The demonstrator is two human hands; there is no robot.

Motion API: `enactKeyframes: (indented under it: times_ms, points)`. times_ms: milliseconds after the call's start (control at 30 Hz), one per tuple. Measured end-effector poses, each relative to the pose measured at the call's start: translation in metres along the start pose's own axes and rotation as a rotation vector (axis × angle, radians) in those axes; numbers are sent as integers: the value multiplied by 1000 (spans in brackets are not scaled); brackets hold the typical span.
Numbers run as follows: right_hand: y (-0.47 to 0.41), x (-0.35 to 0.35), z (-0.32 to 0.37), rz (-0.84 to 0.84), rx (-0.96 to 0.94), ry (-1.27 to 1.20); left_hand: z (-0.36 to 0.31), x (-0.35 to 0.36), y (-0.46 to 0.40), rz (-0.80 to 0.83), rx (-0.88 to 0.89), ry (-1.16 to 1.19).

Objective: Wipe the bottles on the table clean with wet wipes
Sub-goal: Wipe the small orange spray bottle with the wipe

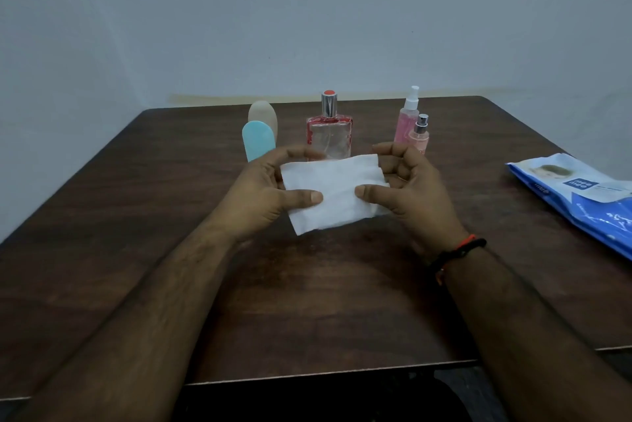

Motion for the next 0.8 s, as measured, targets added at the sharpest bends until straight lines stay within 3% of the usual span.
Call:
enactKeyframes:
  times_ms: [233, 433, 633, 800]
  points:
    - [-2, -1, -2, -5, -30, -168, 6, 0, -1, -23, -8, 140]
    - [-2, -2, -1, -32, -47, -261, 4, 0, 0, -5, 0, 104]
    - [-3, 7, -7, 10, 53, -506, 3, 3, 1, -101, 48, 109]
    - [-2, 16, -12, 83, 130, -546, 1, 8, 1, -123, 103, 124]
Point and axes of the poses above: each hand's wrist, its own y-axis away from the middle knuckle, its own x-axis out of the palm, z = x × y, the point moved 6 cm from there along -y, towards the middle knuckle, and after that the axes turned 15 degrees about z, right-handed, at the moved point
